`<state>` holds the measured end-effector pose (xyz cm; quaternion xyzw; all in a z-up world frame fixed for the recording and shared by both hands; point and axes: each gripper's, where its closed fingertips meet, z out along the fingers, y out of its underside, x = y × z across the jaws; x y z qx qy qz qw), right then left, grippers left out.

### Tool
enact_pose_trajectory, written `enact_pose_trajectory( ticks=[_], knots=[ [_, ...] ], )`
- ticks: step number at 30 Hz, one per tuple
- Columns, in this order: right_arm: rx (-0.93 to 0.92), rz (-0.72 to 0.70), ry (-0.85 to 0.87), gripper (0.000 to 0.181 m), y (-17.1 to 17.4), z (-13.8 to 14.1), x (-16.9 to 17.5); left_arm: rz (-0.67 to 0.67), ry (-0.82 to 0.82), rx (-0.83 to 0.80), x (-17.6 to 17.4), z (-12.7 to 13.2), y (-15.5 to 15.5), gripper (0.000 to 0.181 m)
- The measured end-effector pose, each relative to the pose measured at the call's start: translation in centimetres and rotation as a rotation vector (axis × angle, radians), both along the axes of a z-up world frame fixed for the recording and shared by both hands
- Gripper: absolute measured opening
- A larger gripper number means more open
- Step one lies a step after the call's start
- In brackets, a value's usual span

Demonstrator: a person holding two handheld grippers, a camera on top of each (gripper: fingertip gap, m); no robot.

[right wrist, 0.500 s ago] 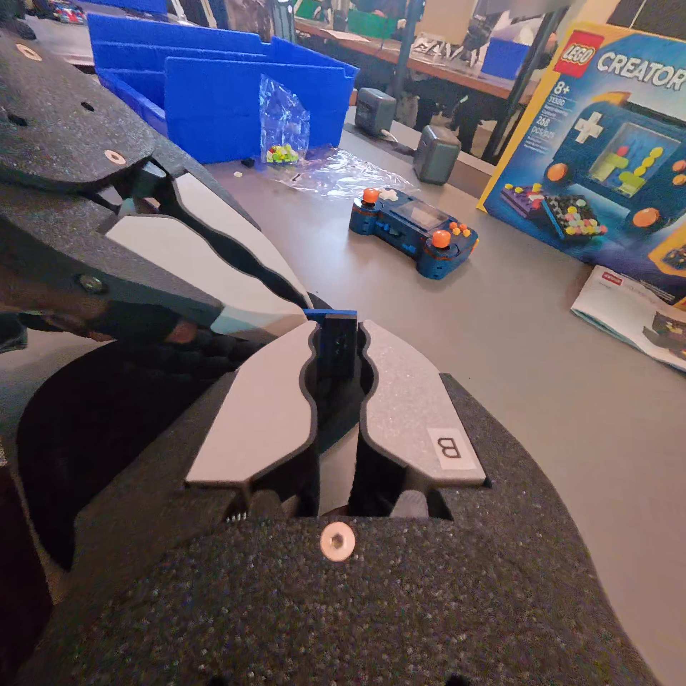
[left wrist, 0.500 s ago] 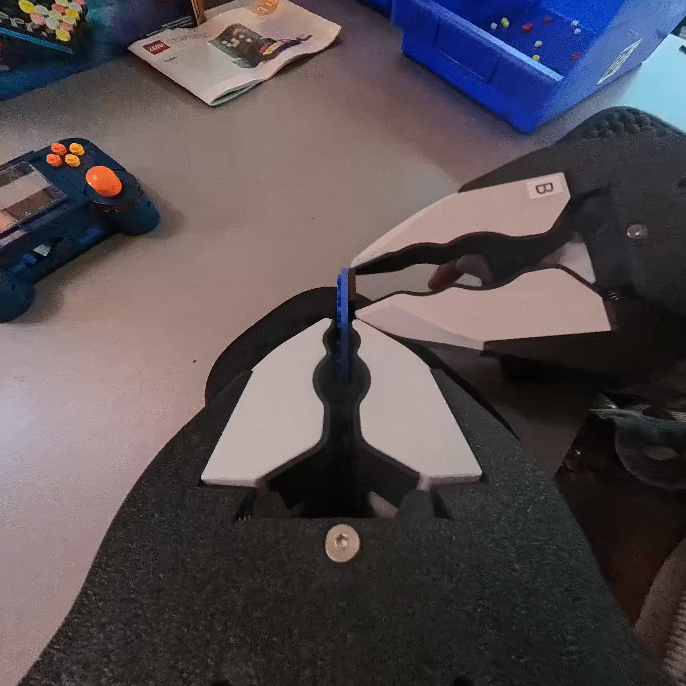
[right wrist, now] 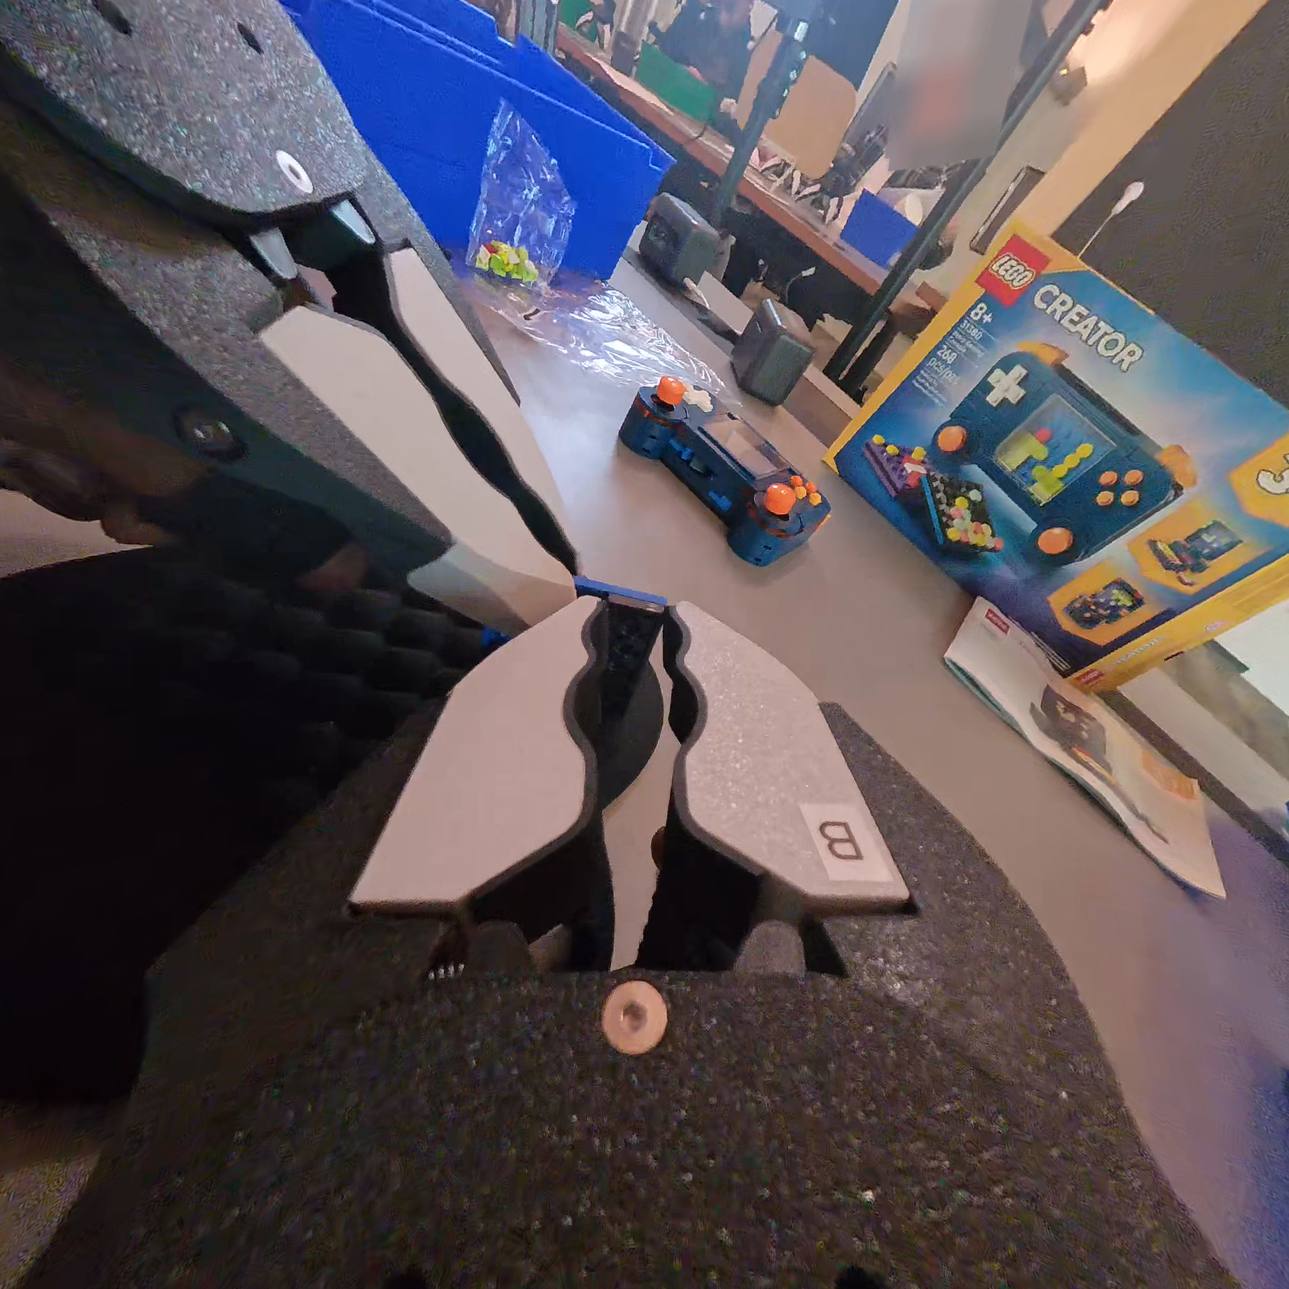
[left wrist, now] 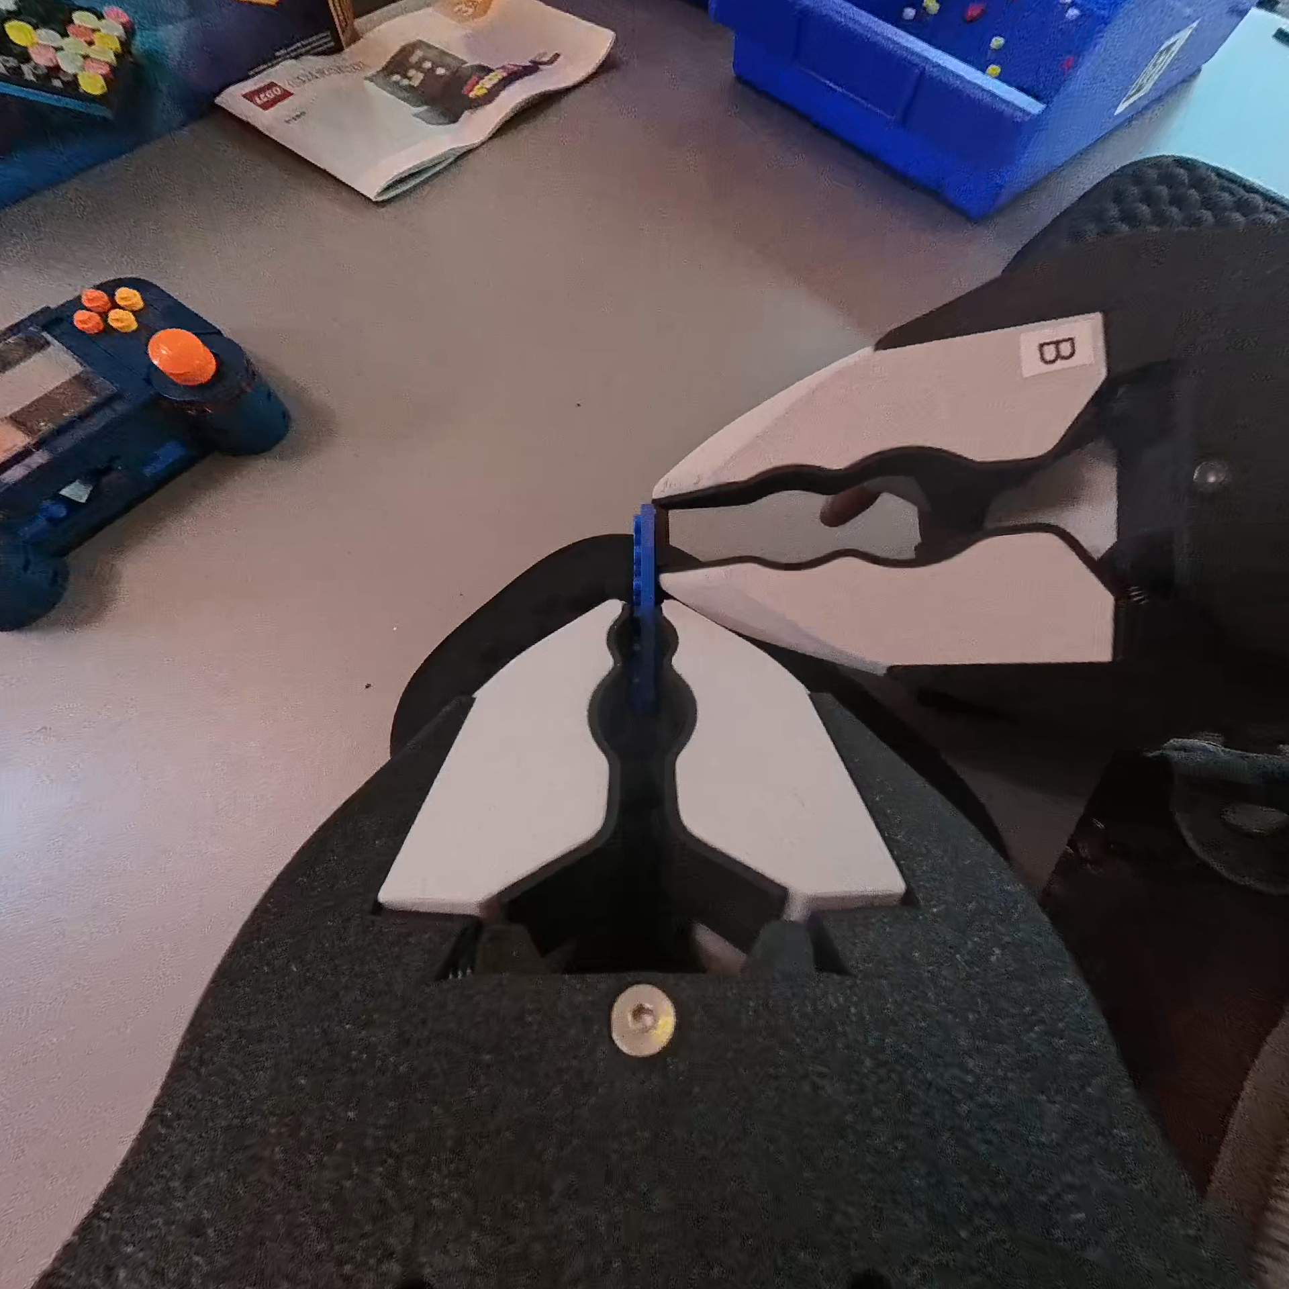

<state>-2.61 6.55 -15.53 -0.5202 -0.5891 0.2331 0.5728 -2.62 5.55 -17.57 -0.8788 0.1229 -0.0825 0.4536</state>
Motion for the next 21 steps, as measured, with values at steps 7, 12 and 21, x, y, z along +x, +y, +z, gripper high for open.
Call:
enact_pose_trajectory(
  ticks=[7,12,21],
  knots=[
    [0.074,-0.02,-0.003,0.016,0.3,-0.2,0.1,0.01,-0.008,-0.011,-0.1,-0.2,0.3,0.005],
    [-0.065,0.038,0.01,0.0,-0.2,-0.3,0.4,0.007,-0.002,0.002,0.1,-0.2,0.3,0.005],
    [-0.292,0.059,0.095,0.015,0.4,0.4,-0.2,0.042,-0.019,0.029,-0.2,-0.1,0.4,0.005]
  ],
)
